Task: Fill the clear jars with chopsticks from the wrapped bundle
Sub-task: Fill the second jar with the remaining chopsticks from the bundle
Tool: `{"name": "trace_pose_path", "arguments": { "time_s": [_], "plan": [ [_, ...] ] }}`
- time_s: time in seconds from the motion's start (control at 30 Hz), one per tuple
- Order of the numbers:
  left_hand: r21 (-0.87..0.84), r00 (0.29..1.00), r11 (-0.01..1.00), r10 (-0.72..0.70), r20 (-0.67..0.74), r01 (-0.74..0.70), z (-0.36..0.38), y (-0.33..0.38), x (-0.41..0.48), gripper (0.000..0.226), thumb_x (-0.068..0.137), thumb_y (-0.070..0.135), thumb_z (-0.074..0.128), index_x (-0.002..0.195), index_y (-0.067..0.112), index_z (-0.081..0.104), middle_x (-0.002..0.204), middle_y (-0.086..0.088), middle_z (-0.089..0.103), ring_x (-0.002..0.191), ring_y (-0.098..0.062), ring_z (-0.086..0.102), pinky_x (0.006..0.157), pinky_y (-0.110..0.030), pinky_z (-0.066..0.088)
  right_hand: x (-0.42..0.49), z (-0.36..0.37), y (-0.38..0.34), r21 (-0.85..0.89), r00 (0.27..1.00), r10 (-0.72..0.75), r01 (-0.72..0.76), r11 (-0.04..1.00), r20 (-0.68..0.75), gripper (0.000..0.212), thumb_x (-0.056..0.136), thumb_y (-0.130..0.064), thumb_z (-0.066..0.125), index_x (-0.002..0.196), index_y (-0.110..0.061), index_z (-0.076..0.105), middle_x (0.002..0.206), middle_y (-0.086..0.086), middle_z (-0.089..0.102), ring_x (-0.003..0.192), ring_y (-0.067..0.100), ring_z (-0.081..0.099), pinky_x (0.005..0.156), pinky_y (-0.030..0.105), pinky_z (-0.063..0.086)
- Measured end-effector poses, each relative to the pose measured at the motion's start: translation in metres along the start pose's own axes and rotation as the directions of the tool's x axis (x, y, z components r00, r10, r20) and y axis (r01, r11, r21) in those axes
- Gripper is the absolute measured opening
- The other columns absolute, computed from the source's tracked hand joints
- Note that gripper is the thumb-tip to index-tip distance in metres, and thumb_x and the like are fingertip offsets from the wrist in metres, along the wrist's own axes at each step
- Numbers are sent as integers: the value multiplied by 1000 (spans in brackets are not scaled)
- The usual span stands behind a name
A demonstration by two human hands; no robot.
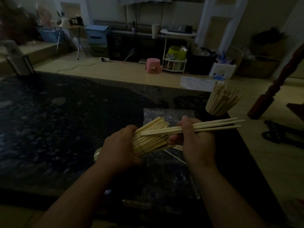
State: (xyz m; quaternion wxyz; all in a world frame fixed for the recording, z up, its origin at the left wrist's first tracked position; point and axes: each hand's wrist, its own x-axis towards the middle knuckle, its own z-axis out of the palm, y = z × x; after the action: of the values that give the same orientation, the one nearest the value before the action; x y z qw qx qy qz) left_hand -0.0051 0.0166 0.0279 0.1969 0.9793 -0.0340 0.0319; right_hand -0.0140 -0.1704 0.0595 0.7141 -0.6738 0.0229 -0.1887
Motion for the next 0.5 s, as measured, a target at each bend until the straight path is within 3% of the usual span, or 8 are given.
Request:
{"name": "trace_pose_path", "arguments": {
  "time_s": [0.1, 0.17, 0.33, 0.4, 0.43, 0.5],
  "plan": [
    [2, 1000, 1000, 20, 3, -20, -1, 0, -1, 89, 54, 40, 83, 131, 35, 39, 117, 11, 55, 103, -13, 56, 87, -33, 47, 4, -1, 5, -28, 999, 36, -36, 999, 14, 27, 98, -23, 54, 73, -14, 63, 49, 2, 62, 47, 14, 61, 49, 29, 53],
    [3, 999, 999, 34, 12, -34, -1, 1, -2, 87, 55, 40, 84, 130, 35, 40, 117, 11, 55, 103, -12, 56, 88, -31, 45, 7, -3, 9, -145, 999, -3, 9, 989, 37, 28, 96, -25, 56, 70, -21, 66, 54, -4, 64, 53, 9, 62, 54, 23, 50],
    [-26, 999, 999, 48, 22, -47, -2, 5, -2, 89, 56, 39, 85, 131, 34, 39, 119, 11, 53, 104, -11, 53, 89, -30, 44, 11, -5, 15, -226, 989, 46, -13, 974, 143, 19, 90, -22, 64, 73, -25, 69, 100, -7, 64, 91, 1, 61, 77, 16, 46],
    [-18, 998, 998, 65, 21, -64, -3, 4, -3, 88, 56, 39, 85, 131, 34, 39, 119, 11, 53, 102, -10, 53, 86, -27, 43, 11, -5, 16, -218, 969, 126, -78, 973, 214, 7, 88, -25, 66, 87, -21, 72, 109, -14, 59, 89, -11, 58, 70, 5, 43],
    [-15, 997, 997, 76, 23, -75, -3, 4, -3, 88, 55, 38, 84, 131, 35, 39, 118, 12, 54, 101, -8, 52, 83, -25, 41, 9, -5, 17, -212, 957, 162, -111, 971, 242, 12, 88, -27, 67, 96, -21, 71, 109, -16, 59, 86, -13, 58, 68, 4, 44],
    [-25, 995, 995, 97, 34, -96, -3, 6, -5, 87, 56, 37, 84, 131, 35, 40, 117, 13, 54, 98, -5, 50, 81, -22, 38, 3, -1, 20, -177, 945, 201, -158, 971, 258, 12, 86, -29, 70, 98, -29, 67, 115, -10, 61, 95, -3, 61, 80, 19, 52]
  ]
}}
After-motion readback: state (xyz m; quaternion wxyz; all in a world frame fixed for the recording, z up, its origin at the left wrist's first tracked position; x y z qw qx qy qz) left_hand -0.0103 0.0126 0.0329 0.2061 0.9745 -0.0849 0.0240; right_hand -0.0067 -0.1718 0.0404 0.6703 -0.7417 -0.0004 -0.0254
